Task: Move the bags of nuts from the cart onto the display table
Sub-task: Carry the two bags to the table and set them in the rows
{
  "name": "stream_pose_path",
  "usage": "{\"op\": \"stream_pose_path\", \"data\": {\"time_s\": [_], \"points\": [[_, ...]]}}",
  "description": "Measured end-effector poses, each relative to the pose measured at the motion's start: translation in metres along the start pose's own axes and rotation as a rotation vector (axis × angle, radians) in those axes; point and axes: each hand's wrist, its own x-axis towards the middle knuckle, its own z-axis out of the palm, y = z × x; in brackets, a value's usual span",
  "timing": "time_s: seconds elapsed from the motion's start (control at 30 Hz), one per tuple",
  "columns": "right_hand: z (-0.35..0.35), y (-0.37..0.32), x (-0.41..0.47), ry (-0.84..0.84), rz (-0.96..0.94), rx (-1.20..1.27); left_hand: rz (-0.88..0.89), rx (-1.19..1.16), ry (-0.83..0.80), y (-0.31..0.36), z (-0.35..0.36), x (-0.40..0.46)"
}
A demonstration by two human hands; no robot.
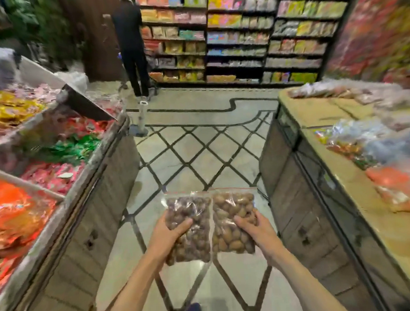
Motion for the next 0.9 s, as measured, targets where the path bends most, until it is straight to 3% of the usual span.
{"op": "stream_pose_path", "data": {"time_s": [0.33, 0.9], "points": [[-0.061, -0.077, 0.185, 0.264, 0.006, 0.103, -0.001, 0.021, -0.246, 0.088, 0.059, 0.261], [-0.235, -0.144, 0.544, 0.490, 0.010, 0.133, -0.010, 0.062, -0.441, 0.173, 0.225, 0.682]]}}
